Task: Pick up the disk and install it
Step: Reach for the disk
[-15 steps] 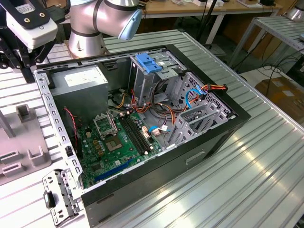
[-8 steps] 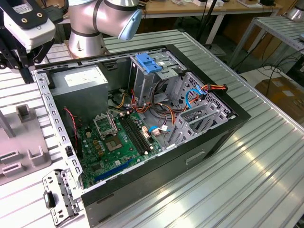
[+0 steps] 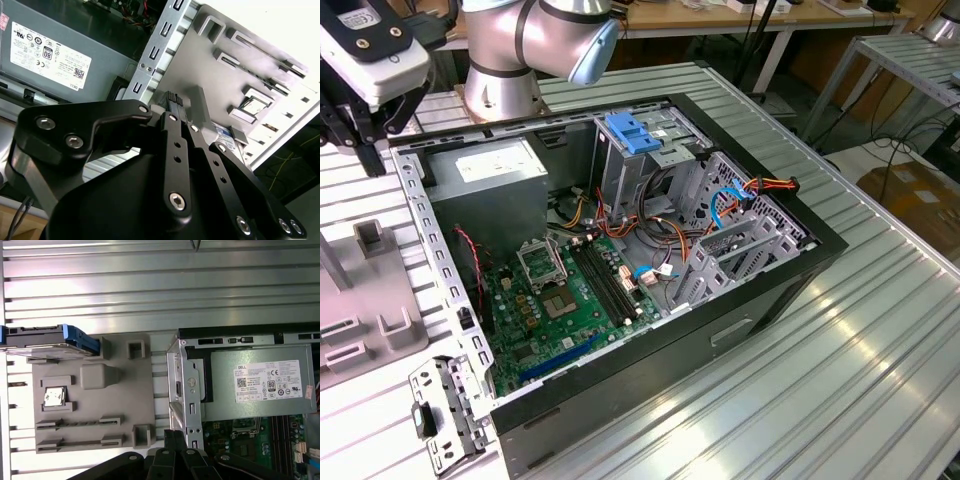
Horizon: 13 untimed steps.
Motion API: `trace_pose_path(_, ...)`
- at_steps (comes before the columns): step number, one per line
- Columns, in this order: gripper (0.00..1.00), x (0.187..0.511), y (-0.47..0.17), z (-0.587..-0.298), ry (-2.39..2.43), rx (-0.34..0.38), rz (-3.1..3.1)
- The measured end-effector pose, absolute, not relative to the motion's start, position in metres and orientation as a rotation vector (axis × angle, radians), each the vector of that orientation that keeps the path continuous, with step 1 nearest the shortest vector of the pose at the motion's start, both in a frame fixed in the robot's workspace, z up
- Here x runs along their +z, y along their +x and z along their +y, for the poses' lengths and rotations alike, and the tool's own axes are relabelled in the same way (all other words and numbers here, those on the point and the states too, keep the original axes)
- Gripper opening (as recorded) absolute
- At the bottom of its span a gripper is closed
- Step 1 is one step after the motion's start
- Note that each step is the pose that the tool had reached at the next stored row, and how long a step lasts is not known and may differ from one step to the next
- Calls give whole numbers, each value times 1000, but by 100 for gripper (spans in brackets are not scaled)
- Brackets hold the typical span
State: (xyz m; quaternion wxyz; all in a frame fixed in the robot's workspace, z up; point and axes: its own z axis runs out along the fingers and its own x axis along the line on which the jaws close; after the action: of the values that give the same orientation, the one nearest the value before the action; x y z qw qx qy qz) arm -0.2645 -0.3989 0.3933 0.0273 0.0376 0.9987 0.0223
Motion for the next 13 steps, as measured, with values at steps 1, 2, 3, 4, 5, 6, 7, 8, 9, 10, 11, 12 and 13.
trace_pose_path(1, 11, 393, -265, -399, 116, 69, 3084)
trace_pose_path(2, 11, 393, -265, -399, 116, 69, 3084)
trace_pose_path(3, 11, 393, -266, -399, 116, 69, 3084)
trace_pose_path(4, 11, 393, -266, -399, 116, 69, 3084)
trace_pose_path(5, 11, 393, -267, -399, 116, 69, 3084)
trace_pose_path(6, 11, 393, -267, -399, 116, 69, 3084)
trace_pose_path(7, 11, 393, -267, -399, 116, 69, 3084)
trace_pose_path(8, 11, 393, -268, -399, 116, 69, 3084)
trace_pose_path(9, 11, 393, -268, -399, 116, 69, 3084)
trace_pose_path(10, 11, 393, -268, -399, 116, 69, 3084)
trace_pose_path(11, 11, 393, -269, -399, 116, 69, 3084)
trace_pose_path(12, 11, 393, -269, -399, 116, 69, 3084)
trace_pose_path(13, 11, 393, -270, -399, 116, 69, 3084)
